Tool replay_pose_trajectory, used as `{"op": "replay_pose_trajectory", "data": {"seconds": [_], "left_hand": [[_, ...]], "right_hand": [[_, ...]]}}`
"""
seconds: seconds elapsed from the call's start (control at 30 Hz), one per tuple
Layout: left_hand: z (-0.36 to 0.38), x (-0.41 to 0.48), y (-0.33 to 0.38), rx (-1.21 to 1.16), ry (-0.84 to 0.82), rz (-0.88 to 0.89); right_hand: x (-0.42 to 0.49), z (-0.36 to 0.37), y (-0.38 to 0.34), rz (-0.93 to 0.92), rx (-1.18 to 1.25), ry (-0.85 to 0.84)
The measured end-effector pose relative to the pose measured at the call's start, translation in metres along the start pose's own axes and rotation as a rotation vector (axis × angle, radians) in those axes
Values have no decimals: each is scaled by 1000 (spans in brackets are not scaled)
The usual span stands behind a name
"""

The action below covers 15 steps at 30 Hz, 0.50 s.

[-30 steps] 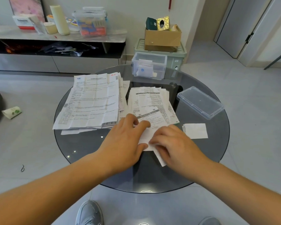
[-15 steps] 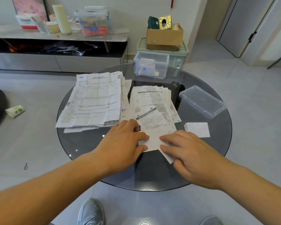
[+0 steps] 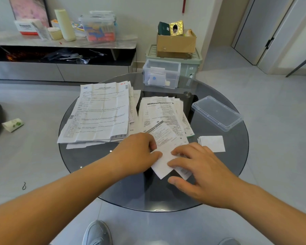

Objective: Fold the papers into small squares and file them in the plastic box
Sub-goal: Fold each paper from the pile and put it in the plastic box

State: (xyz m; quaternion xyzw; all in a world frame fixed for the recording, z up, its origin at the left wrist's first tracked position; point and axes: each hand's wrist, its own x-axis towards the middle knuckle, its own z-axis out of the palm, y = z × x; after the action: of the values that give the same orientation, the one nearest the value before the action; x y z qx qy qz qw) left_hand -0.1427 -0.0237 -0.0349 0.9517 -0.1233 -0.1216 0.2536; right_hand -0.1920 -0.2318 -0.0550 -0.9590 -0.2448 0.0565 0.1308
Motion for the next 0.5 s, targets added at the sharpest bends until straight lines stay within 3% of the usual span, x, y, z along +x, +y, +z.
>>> {"op": "replay_pose_trajectory", "data": {"seconds": [0.1, 0.27, 0.5], "left_hand": [[-2, 0, 0, -103, 9, -14], [0, -7, 2, -477, -85, -136], [-4, -28, 2, -534, -298, -183]], "right_hand": [[0, 0, -1, 8, 28, 20], [-3, 0, -8, -25, 13, 50], [-12, 9, -19, -102, 31, 128]]}}
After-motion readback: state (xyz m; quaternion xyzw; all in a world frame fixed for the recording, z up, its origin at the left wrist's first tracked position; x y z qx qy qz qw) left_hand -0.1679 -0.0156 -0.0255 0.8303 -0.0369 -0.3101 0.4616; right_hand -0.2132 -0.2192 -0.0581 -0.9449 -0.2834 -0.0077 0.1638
